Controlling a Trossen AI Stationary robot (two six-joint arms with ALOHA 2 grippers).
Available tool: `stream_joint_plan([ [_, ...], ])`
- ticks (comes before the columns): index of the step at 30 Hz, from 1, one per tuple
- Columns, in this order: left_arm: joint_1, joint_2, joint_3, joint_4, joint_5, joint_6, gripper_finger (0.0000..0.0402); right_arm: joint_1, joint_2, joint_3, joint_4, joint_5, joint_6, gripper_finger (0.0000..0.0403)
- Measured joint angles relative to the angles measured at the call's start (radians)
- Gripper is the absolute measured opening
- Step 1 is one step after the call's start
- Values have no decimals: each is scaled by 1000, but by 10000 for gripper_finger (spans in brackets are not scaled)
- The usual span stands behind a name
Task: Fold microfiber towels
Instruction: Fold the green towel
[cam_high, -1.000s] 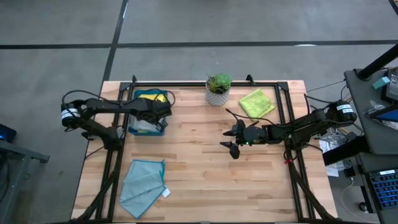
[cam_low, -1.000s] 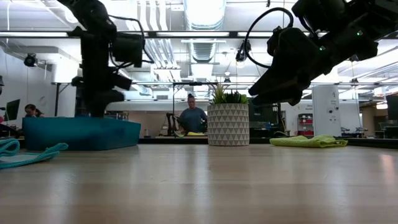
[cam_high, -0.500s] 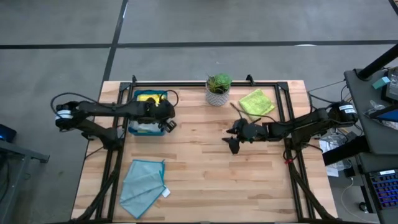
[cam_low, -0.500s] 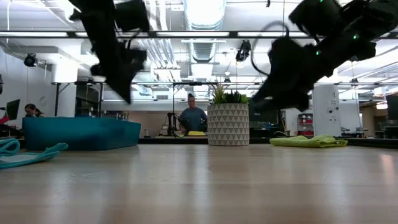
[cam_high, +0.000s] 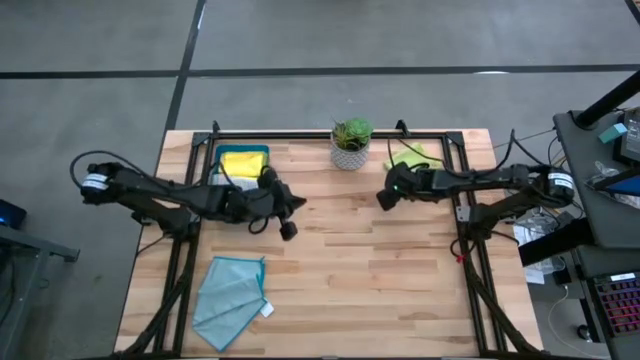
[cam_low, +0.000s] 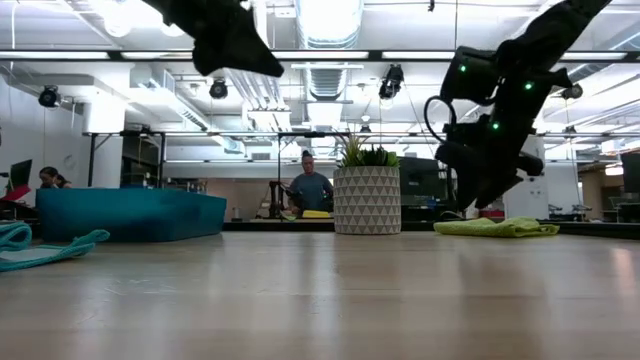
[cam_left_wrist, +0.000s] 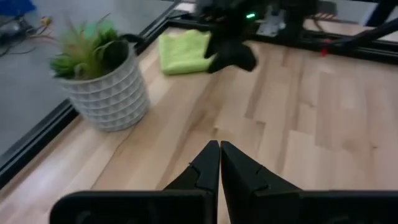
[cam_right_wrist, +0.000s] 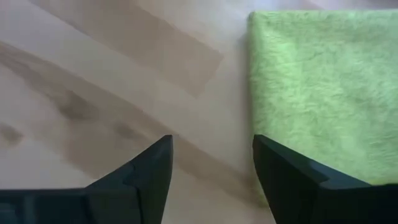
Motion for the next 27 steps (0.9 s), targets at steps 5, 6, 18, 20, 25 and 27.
stream_joint_plan([
  [5, -33, 0, -10, 4, 0, -4, 0, -68, 0, -19, -5, 12, -53, 210],
  [6, -35, 0, -15, 4, 0, -5, 0, -78, 0, -25, -5, 11, -60, 210],
  [18, -62, 1, -48, 102, 0, -11, 0, -97, 90, -69, 10, 12, -73, 203],
  [20, -65, 2, -48, 108, 0, -12, 0, -97, 103, -68, 13, 9, -72, 181],
  [25, -89, 26, -49, 150, -1, -14, 0, -86, 97, -68, 19, -38, -76, 71],
  [27, -104, 44, -48, 183, 0, -15, 0, -71, 77, -69, 19, -86, -91, 28],
])
